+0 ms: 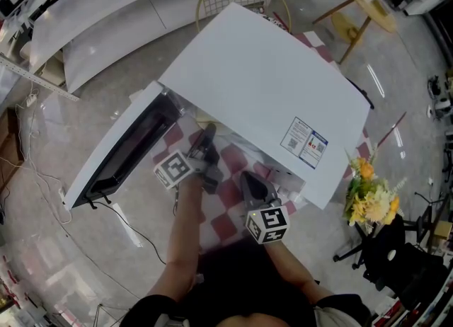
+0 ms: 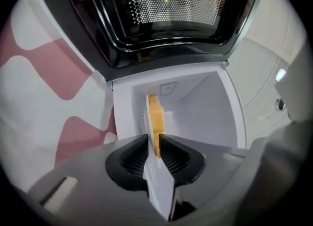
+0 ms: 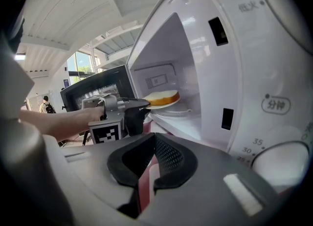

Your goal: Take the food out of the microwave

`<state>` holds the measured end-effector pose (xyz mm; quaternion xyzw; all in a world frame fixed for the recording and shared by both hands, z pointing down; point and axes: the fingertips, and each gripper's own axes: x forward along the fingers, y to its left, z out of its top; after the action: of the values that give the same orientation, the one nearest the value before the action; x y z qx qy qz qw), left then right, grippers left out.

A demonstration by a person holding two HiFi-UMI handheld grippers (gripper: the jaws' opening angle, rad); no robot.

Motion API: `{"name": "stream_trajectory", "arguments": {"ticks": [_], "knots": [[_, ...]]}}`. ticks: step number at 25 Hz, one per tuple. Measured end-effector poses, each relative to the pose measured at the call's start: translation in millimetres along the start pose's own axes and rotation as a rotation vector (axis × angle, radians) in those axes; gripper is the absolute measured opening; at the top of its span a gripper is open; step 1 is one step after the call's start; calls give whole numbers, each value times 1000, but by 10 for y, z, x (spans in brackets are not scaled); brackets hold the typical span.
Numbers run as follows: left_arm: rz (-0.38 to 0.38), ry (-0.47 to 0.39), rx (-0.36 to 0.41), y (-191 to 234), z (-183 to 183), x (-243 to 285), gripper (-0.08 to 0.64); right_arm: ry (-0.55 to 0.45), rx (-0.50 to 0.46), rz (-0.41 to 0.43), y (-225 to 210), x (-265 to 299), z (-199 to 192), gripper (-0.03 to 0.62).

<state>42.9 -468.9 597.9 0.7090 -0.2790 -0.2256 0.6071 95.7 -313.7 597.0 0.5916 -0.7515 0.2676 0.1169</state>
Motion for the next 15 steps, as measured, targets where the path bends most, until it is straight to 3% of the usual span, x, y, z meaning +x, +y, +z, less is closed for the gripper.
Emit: {"name": "stream_trajectory", "arguments": {"ticks": [15], "knots": [[56, -21, -66, 117, 24, -56, 38, -6, -3, -5, -9, 27, 14, 2]]}}
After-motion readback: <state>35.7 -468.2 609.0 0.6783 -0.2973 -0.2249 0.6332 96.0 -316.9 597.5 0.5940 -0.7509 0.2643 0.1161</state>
